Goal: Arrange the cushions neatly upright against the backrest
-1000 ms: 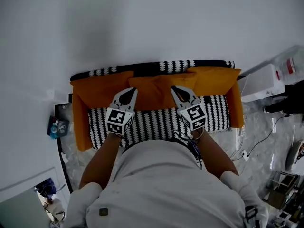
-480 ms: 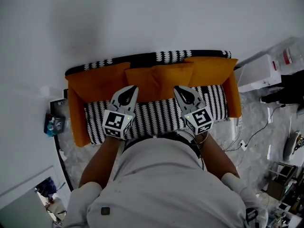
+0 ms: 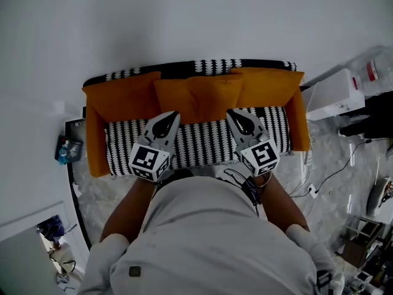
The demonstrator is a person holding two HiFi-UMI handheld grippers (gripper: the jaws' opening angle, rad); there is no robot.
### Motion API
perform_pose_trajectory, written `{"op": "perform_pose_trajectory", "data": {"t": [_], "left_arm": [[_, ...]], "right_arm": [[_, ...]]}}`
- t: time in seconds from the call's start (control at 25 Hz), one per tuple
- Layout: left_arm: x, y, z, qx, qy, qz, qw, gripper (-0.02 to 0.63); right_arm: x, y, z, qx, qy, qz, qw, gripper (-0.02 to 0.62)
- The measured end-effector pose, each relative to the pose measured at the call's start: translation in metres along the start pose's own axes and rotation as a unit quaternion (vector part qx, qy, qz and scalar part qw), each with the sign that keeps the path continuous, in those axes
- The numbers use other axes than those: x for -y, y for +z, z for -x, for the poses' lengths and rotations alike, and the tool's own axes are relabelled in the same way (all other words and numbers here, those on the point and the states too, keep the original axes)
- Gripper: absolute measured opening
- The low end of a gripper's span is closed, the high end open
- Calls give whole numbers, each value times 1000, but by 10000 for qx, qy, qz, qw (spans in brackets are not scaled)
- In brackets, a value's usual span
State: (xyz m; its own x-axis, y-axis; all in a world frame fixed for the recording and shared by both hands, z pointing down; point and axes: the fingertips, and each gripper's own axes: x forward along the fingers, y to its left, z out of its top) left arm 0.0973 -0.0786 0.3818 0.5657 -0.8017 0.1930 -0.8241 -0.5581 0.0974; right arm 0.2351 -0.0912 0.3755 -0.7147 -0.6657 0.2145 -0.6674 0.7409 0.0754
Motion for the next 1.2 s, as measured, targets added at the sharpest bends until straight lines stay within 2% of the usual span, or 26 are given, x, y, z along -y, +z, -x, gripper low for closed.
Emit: {"op": "perform_pose_trajectory", "data": {"t": [0.28,0.64,0.88,1.2], "left_arm": [[101,1,17,156,264,-50,9995,9],[225,-20,55,147,609,-191,9979,9],[265,-10,79,253,769,-332,9962,9],[279,-8,95,325,839,-327,9954,9]], "right_arm": [[0,-25,99,86,259,89,9996,26],[-16,-45,218,260,562,130,9980,26],[-31,-42,265,363,674,139,9970,26],[-46,-38,284,442,709,150,9964,26]]}}
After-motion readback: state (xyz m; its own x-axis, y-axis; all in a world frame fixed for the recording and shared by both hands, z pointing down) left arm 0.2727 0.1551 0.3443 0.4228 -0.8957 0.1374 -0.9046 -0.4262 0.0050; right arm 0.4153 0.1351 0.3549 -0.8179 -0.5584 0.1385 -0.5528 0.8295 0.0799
